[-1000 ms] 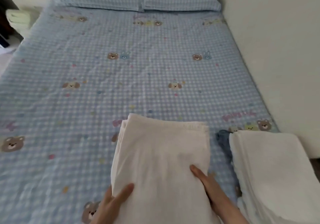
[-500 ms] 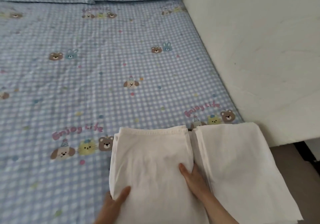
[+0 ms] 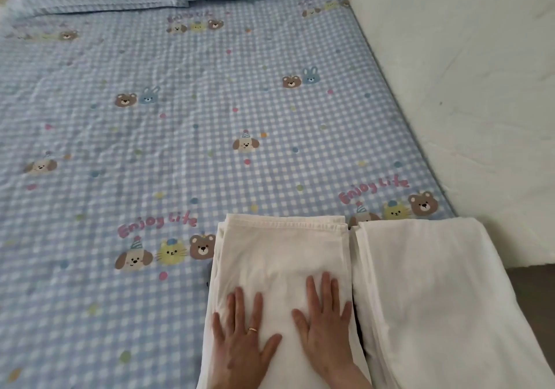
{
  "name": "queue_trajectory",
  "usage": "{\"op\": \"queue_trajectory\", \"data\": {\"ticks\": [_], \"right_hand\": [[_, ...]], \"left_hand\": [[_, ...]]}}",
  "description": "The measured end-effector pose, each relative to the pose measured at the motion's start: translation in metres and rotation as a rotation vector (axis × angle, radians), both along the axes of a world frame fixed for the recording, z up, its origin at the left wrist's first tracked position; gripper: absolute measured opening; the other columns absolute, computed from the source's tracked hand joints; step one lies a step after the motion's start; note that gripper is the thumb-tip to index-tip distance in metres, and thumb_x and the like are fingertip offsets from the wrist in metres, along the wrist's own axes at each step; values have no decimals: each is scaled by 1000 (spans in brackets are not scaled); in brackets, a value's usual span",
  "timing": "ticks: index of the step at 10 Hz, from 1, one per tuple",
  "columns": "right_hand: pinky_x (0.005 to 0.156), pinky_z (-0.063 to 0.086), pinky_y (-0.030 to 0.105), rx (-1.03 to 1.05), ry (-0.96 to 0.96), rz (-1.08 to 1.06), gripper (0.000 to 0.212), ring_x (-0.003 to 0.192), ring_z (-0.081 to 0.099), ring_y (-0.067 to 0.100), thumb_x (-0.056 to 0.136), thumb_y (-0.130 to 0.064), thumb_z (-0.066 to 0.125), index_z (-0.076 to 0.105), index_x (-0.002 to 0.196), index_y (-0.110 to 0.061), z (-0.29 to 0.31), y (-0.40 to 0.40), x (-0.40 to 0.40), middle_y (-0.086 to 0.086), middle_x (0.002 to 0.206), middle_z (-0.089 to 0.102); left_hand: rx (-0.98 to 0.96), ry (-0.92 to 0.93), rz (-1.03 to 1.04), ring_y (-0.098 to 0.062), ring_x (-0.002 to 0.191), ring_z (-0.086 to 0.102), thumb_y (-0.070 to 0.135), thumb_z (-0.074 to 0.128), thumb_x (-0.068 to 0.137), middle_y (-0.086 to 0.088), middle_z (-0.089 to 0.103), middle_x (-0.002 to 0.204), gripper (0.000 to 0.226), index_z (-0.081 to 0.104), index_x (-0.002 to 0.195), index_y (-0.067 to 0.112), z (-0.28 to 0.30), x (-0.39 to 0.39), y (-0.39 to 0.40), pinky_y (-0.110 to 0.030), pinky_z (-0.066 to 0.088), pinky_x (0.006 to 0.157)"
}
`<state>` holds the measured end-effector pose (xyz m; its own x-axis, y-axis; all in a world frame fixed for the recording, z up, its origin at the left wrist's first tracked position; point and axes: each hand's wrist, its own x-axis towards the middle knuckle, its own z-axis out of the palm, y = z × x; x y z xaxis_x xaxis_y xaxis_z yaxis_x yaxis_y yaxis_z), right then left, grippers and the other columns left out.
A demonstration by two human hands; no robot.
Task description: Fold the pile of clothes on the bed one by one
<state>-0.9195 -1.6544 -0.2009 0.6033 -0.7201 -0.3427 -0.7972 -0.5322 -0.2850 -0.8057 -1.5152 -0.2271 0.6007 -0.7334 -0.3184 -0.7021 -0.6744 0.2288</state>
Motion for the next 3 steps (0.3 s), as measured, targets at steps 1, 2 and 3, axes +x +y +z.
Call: {"op": "queue_trajectory", "data": {"ticks": [1,2,3], "right_hand": [[112,7,60,112,115,-15,78,145,-16,25,94,-59,30,-15,146,-23,-15,-6,2,6,155,-24],[114,4,56,174,214,8,76,144,-22,23,95,-59,22,-22,145,-23,0,-9,7,3,152,-33],[116,13,41,301,187,-64,71,147,-7,18,99,-48,29,-13,149,-20,47,-13,3,2,158,-20]], "left_hand": [[45,-78,-64,-23,147,-3,74,23,84,-16,25,153,81,26,148,25,0,6,-6,-49,10,108],[-21,-93,-48,-26,146,3,70,21,86,-16,29,151,77,28,145,21,18,11,-11,-48,21,100],[-249,-46,-3,-13,144,18,58,38,78,-5,1,159,79,21,147,23,44,-11,8,-41,39,87]]}}
